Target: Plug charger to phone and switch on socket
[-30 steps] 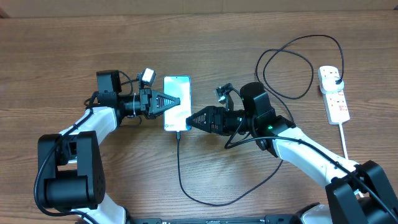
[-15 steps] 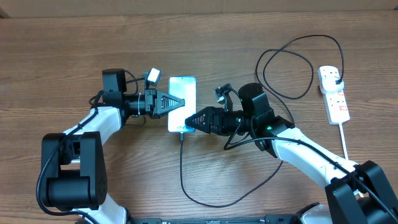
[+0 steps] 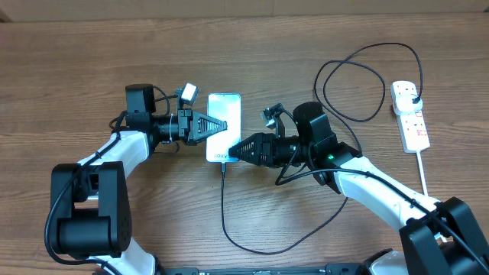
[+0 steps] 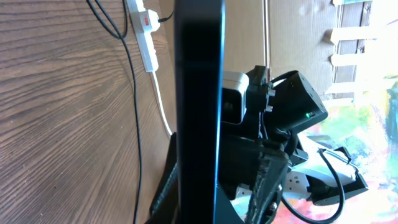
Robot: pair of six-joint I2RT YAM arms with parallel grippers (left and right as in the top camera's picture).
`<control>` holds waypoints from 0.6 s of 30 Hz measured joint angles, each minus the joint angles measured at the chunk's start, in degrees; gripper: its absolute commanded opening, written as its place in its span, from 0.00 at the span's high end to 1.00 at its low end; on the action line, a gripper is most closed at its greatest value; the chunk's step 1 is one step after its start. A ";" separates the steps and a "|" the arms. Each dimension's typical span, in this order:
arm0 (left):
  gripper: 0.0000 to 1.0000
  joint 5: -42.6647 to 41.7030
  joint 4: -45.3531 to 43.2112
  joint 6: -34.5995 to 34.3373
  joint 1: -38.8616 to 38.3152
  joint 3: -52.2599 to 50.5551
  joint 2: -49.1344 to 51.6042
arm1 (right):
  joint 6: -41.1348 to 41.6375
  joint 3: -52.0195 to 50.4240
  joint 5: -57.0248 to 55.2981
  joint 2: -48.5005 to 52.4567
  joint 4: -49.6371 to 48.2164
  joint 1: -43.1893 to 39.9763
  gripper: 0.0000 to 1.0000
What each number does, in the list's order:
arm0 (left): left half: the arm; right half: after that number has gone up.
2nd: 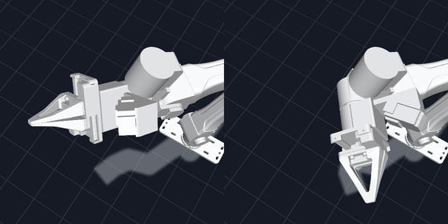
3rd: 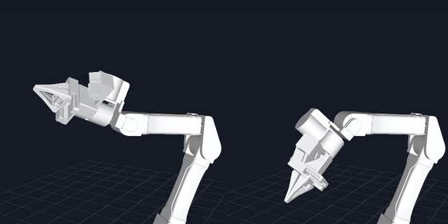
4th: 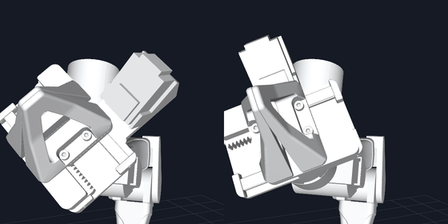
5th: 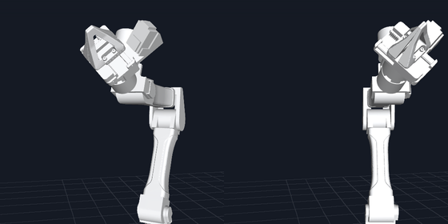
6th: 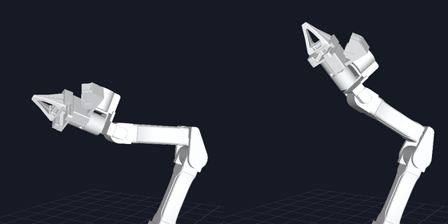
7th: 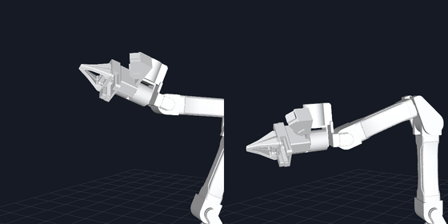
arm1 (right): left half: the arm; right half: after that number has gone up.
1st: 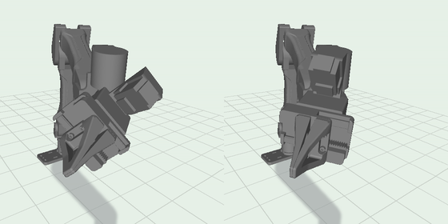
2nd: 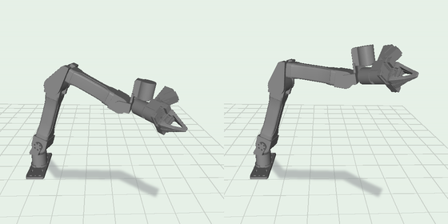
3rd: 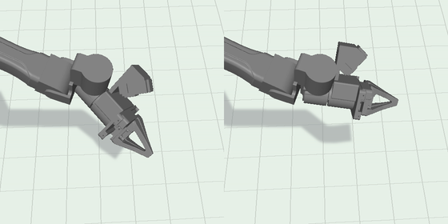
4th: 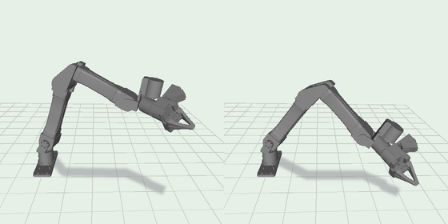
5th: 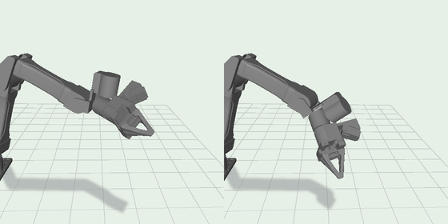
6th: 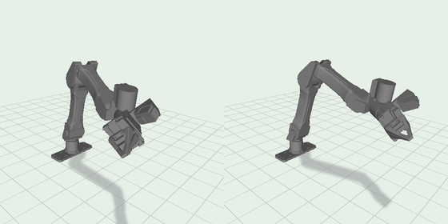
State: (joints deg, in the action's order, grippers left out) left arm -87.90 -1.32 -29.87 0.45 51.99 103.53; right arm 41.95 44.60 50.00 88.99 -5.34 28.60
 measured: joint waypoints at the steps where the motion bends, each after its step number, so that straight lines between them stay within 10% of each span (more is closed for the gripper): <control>1: 0.96 0.00 -0.02 0.00 -0.02 0.00 0.02 | -0.09 0.00 0.13 -0.02 -0.04 0.00 0.45; 18: 0.94 0.04 -0.02 -4.83 -2.36 0.00 0.00 | -0.02 0.00 0.17 -0.02 -0.46 0.00 0.75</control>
State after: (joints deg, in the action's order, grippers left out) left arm -87.85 -1.34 -34.70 -1.91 51.99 103.53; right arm 41.93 44.60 50.17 88.97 -5.80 28.60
